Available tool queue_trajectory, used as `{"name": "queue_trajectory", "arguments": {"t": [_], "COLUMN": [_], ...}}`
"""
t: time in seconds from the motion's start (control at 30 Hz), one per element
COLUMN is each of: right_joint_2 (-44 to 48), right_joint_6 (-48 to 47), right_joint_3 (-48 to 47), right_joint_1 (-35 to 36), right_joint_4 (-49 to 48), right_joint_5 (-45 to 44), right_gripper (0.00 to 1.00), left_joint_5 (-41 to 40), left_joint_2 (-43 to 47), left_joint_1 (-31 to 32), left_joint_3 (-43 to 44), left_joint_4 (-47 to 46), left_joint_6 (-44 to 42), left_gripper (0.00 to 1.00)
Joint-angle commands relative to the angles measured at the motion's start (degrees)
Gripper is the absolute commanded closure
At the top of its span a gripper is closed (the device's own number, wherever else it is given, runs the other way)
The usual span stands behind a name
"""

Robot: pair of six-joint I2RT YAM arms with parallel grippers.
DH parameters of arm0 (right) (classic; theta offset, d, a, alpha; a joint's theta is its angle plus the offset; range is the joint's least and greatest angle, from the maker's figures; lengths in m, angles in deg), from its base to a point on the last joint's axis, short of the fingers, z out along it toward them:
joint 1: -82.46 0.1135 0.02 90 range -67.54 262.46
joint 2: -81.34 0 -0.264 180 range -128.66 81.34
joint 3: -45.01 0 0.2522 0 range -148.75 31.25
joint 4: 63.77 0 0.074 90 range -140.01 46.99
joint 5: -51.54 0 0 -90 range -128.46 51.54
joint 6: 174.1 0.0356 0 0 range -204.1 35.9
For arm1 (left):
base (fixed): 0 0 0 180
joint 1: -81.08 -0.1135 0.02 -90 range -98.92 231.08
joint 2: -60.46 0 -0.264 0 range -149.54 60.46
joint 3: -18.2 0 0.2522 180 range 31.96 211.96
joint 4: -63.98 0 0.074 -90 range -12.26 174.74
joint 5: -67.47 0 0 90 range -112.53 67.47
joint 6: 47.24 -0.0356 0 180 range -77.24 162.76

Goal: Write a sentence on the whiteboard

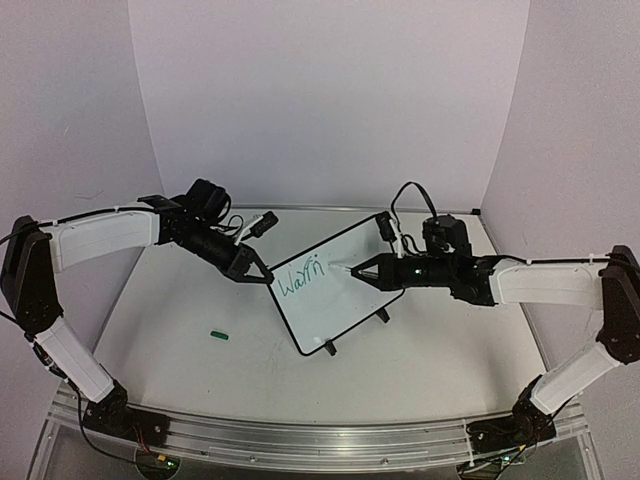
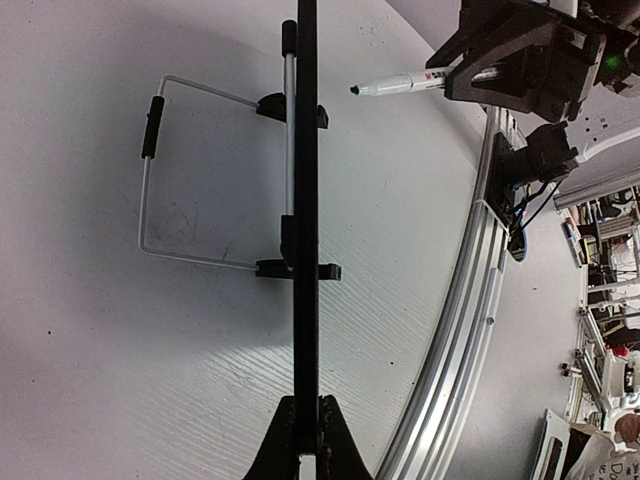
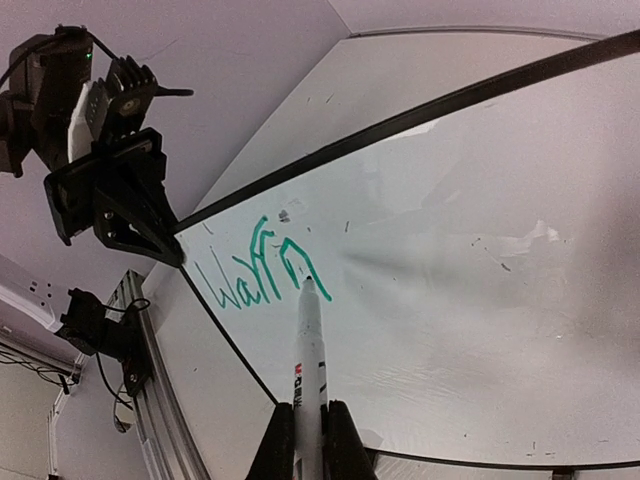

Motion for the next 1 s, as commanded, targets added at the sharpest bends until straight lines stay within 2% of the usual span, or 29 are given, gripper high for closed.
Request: {"name": "queue_trajectory", "arguments": {"t": [0.0, 0.67, 0.97], "right_joint_2": [-1.6, -5.8, -4.3], "right_joint_6": [-1.4, -2.3, -1.3], "right_joint_3": [-3.5, -6.9, -6.2], "right_joint_1": [-0.1, -0.1, -0.1], "right_joint_4": [-0.7, 1.2, 1.8], "right_joint_5": [1.4, 2.0, -4.3], "right_gripper": [1.0, 1.0, 1.0], "left_joint_5": [-0.5, -0.4, -0.5], "left_joint_2": [-0.8, -1.2, -1.1], "left_joint_1": [1.8, 1.8, 1.8], "left_joint_3": [0.6, 0.7, 0.7], "left_joint_4": [2.2, 2.2, 2.2], "left_joint_6": [-2.6, -2.7, -2.7], "left_gripper": [1.0, 1.0, 1.0]}}
